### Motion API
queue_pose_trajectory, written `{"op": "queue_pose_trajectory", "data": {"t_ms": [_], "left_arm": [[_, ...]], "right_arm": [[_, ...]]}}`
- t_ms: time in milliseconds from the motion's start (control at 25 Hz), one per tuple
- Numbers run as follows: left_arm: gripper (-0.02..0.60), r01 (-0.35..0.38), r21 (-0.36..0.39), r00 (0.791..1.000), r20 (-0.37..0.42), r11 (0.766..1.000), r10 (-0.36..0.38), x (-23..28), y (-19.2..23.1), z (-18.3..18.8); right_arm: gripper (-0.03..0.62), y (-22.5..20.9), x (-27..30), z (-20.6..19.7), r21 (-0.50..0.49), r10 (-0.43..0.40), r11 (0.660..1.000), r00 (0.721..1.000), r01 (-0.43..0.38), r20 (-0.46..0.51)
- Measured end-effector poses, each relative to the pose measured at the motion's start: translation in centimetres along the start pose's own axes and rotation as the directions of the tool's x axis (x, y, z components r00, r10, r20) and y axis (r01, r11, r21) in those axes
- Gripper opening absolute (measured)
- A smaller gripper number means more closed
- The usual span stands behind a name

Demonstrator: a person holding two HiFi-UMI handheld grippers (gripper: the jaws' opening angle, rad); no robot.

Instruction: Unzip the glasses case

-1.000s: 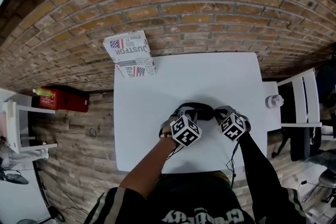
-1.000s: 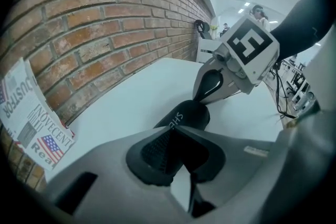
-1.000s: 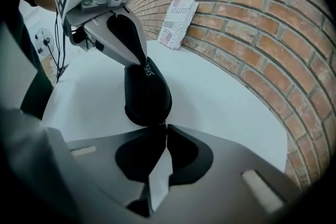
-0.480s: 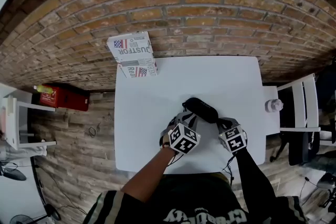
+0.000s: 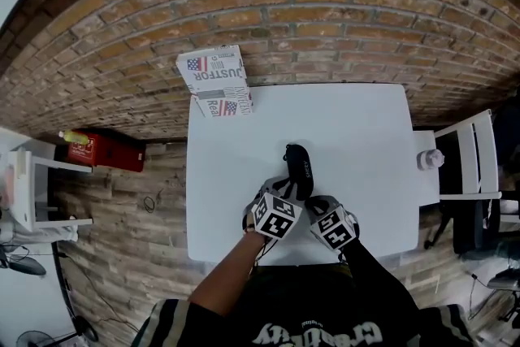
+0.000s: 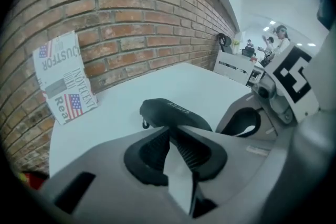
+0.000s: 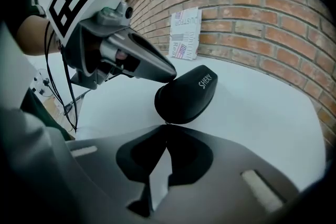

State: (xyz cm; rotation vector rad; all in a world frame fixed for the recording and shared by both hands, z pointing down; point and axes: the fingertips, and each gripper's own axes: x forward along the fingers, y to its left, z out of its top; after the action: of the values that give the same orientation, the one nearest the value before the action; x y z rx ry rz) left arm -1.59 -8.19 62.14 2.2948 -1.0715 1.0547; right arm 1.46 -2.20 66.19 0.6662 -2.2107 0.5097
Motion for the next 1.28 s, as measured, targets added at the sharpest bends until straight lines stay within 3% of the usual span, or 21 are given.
{"op": "queue_pose_trajectory", "data": {"t_ms": [240, 320, 400, 600, 680, 880, 1280], "left_arm": [[0.046, -0.009, -0.053, 1.0, 0.029, 0.999, 0.01, -0.9, 1.6, 0.0], [0.003, -0.006, -0.056, 0.999, 0.033, 0.998, 0.008, -0.9, 1.8, 0.0], [0.005, 0.003, -0.062, 0.999, 0.047, 0.998, 0.0, -0.9, 1.8, 0.2], [0.118, 0.03, -0.054, 0.999, 0.028, 0.998, -0.029, 0.0, 1.6, -0.3], [0.123, 0.043, -0.047, 0.999, 0.012, 0.998, -0.042, 0.4, 1.9, -0.9], [0.123, 0.096, -0.13, 0.995, 0.054, 0.987, -0.09, 0.0, 2.8, -1.1], [0.123, 0.125, -0.114, 0.991, 0.068, 0.986, -0.118, -0.1, 2.8, -1.0]], "right_arm": [[0.015, 2.9, 2.4, 2.2, -0.072, 0.025, 0.997, 1.0, -0.025, -0.005], [0.015, 3.0, 3.0, 2.4, -0.075, 0.015, 0.997, 1.0, -0.017, -0.017], [0.015, 2.9, 3.4, 2.7, -0.092, 0.002, 0.996, 1.0, -0.004, -0.023], [0.015, 2.8, 4.2, 3.3, -0.122, -0.018, 0.992, 0.999, 0.013, -0.04], [0.015, 2.5, 4.3, 3.0, -0.115, -0.024, 0.993, 0.999, 0.019, -0.045], [0.015, 2.4, 4.4, 3.1, -0.112, -0.027, 0.993, 0.999, 0.023, -0.035], [0.014, 2.2, 4.4, 3.1, -0.118, -0.075, 0.99, 0.996, 0.07, -0.038]]}}
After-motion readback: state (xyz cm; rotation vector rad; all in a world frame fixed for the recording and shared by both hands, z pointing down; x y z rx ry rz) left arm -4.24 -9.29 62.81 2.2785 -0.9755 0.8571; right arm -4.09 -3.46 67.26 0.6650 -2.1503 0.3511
